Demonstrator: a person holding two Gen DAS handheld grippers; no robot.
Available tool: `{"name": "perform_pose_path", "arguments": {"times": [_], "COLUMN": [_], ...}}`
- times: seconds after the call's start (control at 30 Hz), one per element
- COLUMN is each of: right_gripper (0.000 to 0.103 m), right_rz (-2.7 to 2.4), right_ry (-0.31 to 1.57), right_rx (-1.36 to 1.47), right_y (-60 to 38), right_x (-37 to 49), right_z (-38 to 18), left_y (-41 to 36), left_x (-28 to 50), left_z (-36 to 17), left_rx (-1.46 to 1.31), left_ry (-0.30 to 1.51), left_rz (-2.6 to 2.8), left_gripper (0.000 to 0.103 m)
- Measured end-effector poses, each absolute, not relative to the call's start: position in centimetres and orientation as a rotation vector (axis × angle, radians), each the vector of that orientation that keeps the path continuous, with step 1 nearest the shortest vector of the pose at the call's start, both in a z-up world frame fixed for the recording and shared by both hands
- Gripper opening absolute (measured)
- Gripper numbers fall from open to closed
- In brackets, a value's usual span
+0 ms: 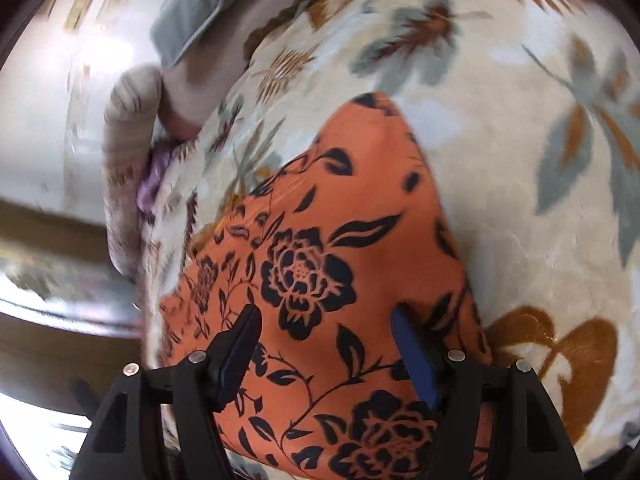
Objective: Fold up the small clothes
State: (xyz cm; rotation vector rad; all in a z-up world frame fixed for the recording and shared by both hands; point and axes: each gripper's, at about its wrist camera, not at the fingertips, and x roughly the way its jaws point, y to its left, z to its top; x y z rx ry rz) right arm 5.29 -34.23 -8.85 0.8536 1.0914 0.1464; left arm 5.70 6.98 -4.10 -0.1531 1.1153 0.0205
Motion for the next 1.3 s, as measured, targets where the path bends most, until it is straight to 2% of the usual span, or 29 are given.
{"name": "perform_pose_path", "arguments": {"times": [0.27, 0.43, 0.5, 0.63, 0.87, 1.1, 1.3], "right_gripper": [0.071, 0.071, 0.071, 0.071, 0.071, 0.072, 0.072], "right_rz": [0.189, 0.098, 0.053, 0.047, 0.234, 0.205, 0.103], "right_ry": [1.057, 1.072, 1.047, 1.010, 1.016, 1.103, 0.991], "right_rx": [0.791, 0.874, 0.995, 0.858, 0.847, 1.031, 1.144], "right_y": [-33.6, -35.4, -37.0, -35.5, -30.7, -28.5, -32.1], "right_x": [7.7, 11.7, 11.5, 8.9, -1.1, -6.3, -5.9], "right_z": [-5.7, -8.7, -9.9, -6.9, -4.8, -10.9, -12.0], "left_y": [4.8, 4.9, 4.9, 4.8, 4.9, 5.3, 5.7], "left_x": [4.4, 4.4, 4.4, 4.3, 4.2, 3.9, 3.5], "left_z": [-6.0, -6.2, -6.2, -6.3, -6.2, -6.0, -5.2], "left_rx": [-0.025, -0.025, -0.025, -0.026, -0.035, -0.055, -0.157], "left_ry": [1.121, 1.124, 1.126, 1.122, 1.112, 1.113, 1.093], "left_rz": [0.022, 0.023, 0.027, 0.031, 0.023, 0.013, 0.003], "left_gripper": [0.077, 0.077, 0.078, 0.079, 0.080, 0.080, 0.080]}}
